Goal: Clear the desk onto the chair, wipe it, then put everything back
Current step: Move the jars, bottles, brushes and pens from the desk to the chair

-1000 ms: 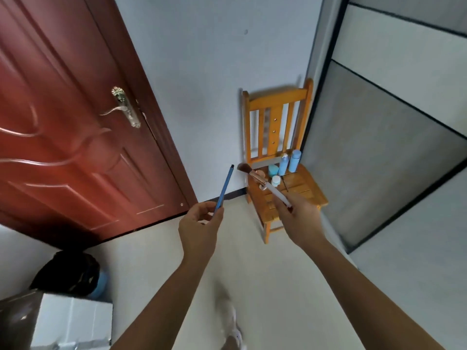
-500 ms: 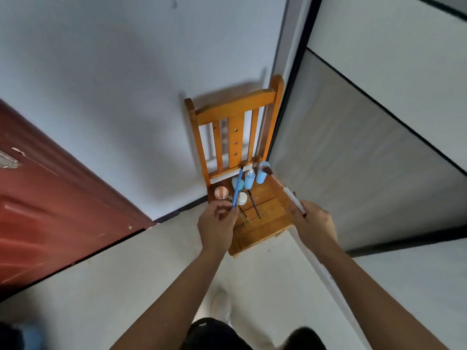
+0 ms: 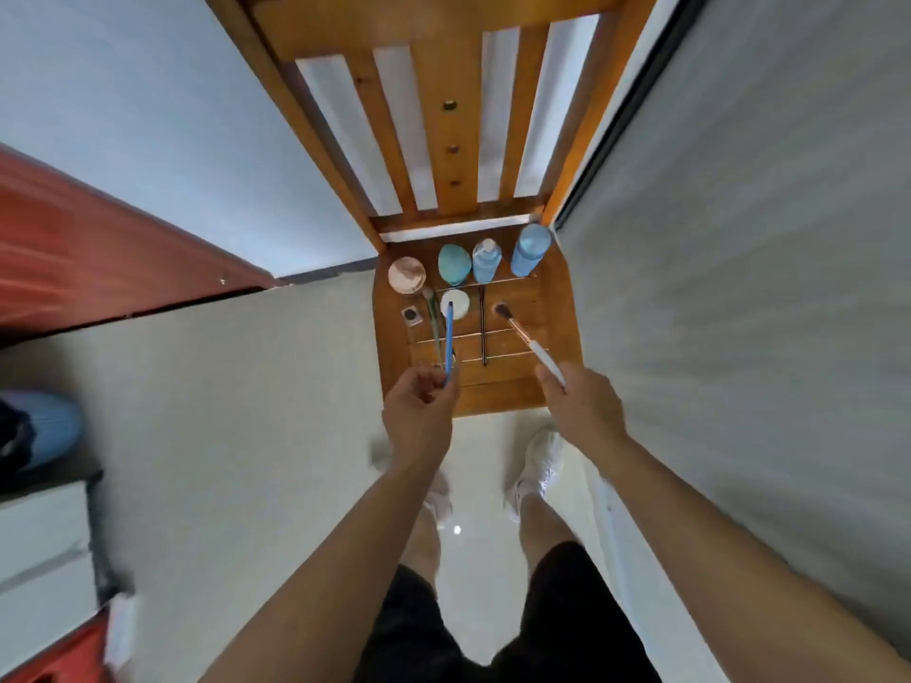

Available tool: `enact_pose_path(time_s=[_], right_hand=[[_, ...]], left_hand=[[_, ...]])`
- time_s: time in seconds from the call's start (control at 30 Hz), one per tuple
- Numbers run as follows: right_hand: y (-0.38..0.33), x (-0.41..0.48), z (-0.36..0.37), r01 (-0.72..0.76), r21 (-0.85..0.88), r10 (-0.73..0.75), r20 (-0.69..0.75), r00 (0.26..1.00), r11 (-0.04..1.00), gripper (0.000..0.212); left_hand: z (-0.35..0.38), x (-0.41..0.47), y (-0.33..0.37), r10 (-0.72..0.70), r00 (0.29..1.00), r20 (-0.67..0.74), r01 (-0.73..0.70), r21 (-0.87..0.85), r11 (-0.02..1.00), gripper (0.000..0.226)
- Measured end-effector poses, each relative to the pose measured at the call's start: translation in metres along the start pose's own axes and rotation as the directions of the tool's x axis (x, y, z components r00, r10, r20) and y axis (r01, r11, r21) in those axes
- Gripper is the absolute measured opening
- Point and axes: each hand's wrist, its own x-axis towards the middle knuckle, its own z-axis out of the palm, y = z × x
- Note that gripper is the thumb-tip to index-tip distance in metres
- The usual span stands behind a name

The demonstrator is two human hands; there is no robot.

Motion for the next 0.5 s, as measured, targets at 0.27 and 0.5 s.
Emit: enact_pose_path(time_s=[0.27, 0.5], right_hand=[[0.051, 0.109, 0.07, 0.006, -0.082, -0.001, 0.069, 0.998, 0.997, 0.036], [0.068, 0.154, 0.127, 0.048, 0.039, -0.047, -0.032, 0.998, 0.998, 0.042]], left_hand=[[0.101, 0.061, -0.08, -0.158, 0.987, -0.013, 0.158, 0.083, 0.984, 0.01], [0.147, 0.12, -0.113, -0.056, 0.991, -0.119, 0.062, 0.05, 0.997, 0.005]])
